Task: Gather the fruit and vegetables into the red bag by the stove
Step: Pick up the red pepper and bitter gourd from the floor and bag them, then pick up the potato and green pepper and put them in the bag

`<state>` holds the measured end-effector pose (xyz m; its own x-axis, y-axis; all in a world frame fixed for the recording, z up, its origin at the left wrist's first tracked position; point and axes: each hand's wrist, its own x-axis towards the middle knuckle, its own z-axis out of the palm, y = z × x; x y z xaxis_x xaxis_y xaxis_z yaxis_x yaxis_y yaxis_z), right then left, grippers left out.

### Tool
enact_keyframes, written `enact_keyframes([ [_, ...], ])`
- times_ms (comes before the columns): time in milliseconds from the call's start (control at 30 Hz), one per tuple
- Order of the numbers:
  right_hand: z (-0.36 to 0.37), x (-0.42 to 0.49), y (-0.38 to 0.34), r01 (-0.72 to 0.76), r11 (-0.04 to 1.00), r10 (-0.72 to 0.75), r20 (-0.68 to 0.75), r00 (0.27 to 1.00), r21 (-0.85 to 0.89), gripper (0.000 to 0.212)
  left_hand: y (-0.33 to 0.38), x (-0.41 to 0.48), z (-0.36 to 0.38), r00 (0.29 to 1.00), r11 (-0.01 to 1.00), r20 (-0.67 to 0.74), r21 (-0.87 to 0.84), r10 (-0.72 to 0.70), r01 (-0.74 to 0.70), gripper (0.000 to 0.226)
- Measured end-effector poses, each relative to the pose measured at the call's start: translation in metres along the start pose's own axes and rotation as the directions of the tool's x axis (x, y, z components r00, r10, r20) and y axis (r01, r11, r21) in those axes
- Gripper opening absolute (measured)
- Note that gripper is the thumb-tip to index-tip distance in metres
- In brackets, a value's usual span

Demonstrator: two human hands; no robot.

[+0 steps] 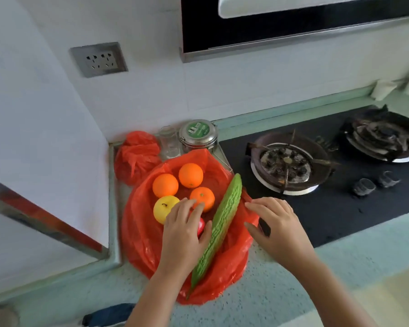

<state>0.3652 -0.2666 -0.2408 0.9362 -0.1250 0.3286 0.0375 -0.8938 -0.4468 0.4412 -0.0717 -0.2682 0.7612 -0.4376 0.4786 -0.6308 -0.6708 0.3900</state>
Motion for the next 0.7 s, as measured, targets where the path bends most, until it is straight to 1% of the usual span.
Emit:
enact_keyframes([
  [167, -0.029, -0.033, -0.018, -0.159, 0.984, 0.146, -0.167, 0.975, -0.073, 0.032, 0.025, 0.01, -0.01, 0.992, 0.988, 0.076, -0.123, 0.104, -0.094, 0.039],
  [333, -0.049, -0.061, -0.026, -0.313, 0.939, 0.269, -0.265, 0.926, -0.14, 0.037, 0.042, 0.013, -0.013, 0.972, 0.962, 0.088, -0.189, 0.217, -0.198, 0.039],
  [467, -0.067, -0.083, -0.03, -0.4, 0.897, 0.314, -0.364, 0.877, -0.188, 0.036, 0.068, 0.014, -0.006, 0.952, 0.94, 0.124, -0.238, 0.281, -0.246, 0.04],
  [567, -0.082, -0.102, -0.024, -0.46, 0.867, 0.35, -0.421, 0.837, -0.194, 0.037, 0.094, 0.012, 0.003, 0.921, 0.907, 0.154, -0.291, 0.358, -0.304, 0.042],
  [700, -0.103, -0.135, -0.004, -0.541, 0.822, 0.394, -0.509, 0.766, -0.179, 0.036, 0.14, 0.013, 0.022, 0.872, 0.861, 0.178, -0.336, 0.456, -0.382, 0.043],
])
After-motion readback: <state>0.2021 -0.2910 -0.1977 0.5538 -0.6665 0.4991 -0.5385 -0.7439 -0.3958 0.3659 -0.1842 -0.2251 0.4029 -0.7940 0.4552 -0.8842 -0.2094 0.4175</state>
